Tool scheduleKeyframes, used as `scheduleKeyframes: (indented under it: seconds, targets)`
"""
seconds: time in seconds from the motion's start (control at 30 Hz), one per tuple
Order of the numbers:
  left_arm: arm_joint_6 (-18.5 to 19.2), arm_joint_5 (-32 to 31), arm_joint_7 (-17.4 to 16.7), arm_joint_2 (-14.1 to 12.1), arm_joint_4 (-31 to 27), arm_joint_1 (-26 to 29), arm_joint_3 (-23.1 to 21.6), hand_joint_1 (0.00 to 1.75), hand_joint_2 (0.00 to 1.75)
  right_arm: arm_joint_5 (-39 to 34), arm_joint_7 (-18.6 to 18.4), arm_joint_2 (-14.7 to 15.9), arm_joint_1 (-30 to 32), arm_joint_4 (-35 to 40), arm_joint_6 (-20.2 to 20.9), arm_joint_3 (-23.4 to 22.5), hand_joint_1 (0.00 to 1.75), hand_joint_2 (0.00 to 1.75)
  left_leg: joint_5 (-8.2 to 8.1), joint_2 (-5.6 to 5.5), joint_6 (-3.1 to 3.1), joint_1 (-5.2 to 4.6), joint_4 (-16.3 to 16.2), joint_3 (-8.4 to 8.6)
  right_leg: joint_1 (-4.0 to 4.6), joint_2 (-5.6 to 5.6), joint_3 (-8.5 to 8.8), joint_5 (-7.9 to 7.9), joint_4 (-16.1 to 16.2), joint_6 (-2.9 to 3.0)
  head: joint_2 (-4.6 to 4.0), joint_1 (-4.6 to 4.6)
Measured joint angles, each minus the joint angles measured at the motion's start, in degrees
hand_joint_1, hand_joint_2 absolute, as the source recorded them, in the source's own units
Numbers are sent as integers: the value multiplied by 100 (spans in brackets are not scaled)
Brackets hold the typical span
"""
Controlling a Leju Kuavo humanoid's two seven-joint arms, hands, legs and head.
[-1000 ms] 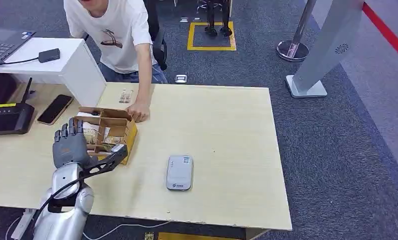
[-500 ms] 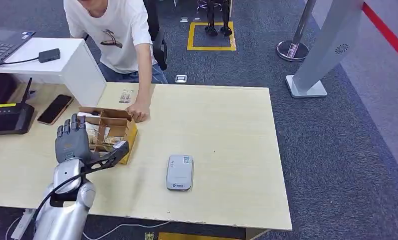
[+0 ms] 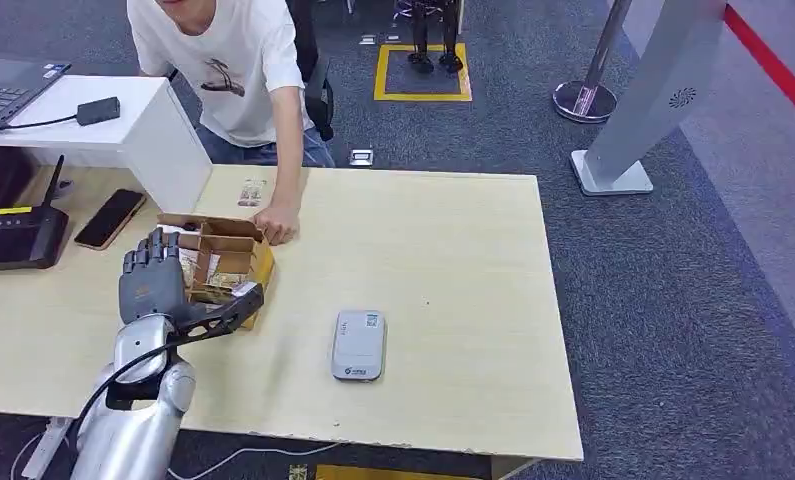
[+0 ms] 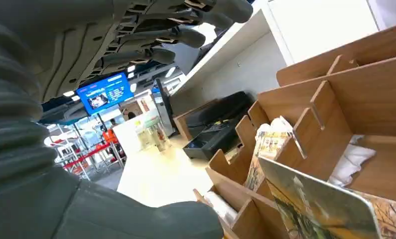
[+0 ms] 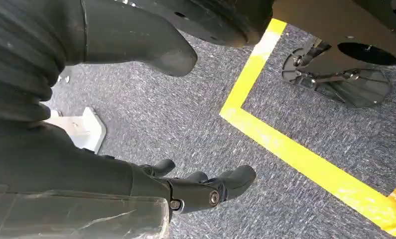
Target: Pass the card to the sensor for recognition and then transmit it.
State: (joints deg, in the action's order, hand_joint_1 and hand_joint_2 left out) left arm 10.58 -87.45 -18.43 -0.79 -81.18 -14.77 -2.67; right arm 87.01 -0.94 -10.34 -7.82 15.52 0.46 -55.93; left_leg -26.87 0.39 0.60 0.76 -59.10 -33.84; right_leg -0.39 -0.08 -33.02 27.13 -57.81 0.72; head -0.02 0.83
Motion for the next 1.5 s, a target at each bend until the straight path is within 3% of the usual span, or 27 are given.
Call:
scheduleKeyframes:
  seconds: [0.57, 0.6, 0.63, 1.43, 1.47, 1.5]
  targets:
    - [13, 0, 11, 29, 149, -52, 0, 0, 175, 4, 9, 0, -14, 0, 7, 0, 0, 175, 0, 0, 0, 0, 0, 0, 0, 0, 0, 0, 0, 0, 0, 0]
    - [13, 0, 11, 29, 159, -52, 0, 7, 175, 4, 11, 0, -13, 0, 7, 0, 0, 175, 0, 0, 0, 0, 0, 0, 0, 0, 0, 0, 0, 0, 0, 0]
    - [13, 0, 11, 29, 166, -52, 0, 175, 175, 4, 9, 0, -14, 0, 7, 0, 0, 175, 0, 0, 0, 0, 0, 0, 0, 0, 0, 0, 0, 0, 0, 0]
    - [-94, 0, 171, 57, 184, -78, 0, 175, 175, 4, 50, 0, -14, 0, 7, 0, 0, 175, 0, 0, 0, 0, 0, 0, 0, 0, 0, 0, 0, 0, 0, 0]
    - [-94, 0, 171, 57, 184, -79, 0, 47, 175, 4, 50, 0, -15, 0, 7, 0, 0, 175, 0, 0, 0, 0, 0, 0, 0, 0, 0, 0, 0, 0, 0, 0]
    - [-98, 0, 171, 57, 184, -81, 0, 0, 175, 7, 50, 0, -15, 0, 7, 0, 0, 175, 0, 0, 0, 0, 0, 0, 0, 0, 0, 0, 0, 0, 0, 0]
